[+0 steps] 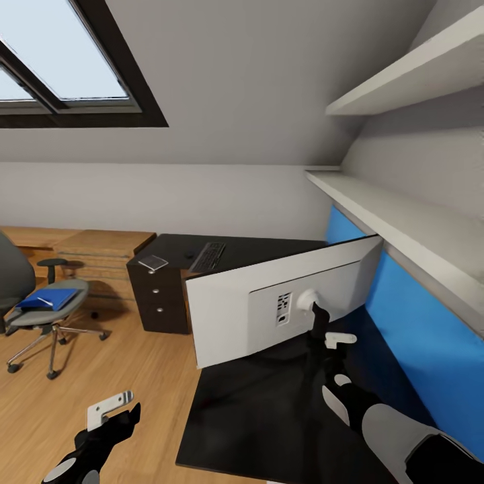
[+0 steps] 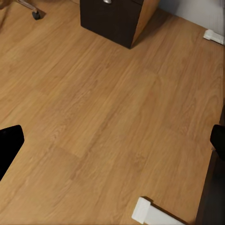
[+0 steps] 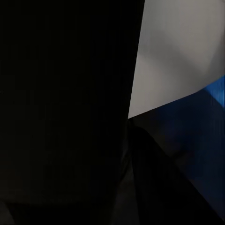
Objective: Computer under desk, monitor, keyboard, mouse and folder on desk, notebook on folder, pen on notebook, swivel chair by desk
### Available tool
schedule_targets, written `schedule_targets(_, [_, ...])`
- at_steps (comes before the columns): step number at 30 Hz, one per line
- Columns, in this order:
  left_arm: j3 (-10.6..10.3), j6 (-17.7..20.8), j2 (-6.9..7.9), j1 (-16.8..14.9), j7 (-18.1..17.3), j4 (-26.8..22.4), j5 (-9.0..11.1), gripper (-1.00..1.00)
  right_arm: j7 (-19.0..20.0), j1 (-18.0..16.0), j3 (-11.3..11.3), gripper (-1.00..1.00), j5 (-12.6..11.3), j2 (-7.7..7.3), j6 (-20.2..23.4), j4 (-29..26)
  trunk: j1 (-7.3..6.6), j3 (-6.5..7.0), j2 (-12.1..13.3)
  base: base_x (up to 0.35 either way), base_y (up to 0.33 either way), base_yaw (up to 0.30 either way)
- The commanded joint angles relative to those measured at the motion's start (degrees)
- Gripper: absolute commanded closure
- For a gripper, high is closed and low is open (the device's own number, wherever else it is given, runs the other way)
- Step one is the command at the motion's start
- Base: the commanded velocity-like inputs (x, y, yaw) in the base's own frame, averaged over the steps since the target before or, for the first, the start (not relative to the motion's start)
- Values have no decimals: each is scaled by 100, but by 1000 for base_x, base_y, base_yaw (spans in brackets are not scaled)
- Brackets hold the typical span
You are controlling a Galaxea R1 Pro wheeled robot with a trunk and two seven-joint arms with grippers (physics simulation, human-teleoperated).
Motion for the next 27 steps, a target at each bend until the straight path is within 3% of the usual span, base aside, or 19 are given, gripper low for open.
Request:
schedule_targets(1, [1,20,-3,0,37,-11,62,-100,-53,-5,81,100,-105,-6,-30,2,2,-6,-7,0,0,-106])
schedule_targets(17, [-3,20,-2,-1,37,-11,58,-100,-42,-5,92,100,-96,3,-31,125,2,-3,-7,5,-4,-16])
schedule_targets(27, [-12,20,-2,0,36,-11,61,-100,-53,-5,89,100,-94,3,-39,134,2,-3,-7,160,-126,0])
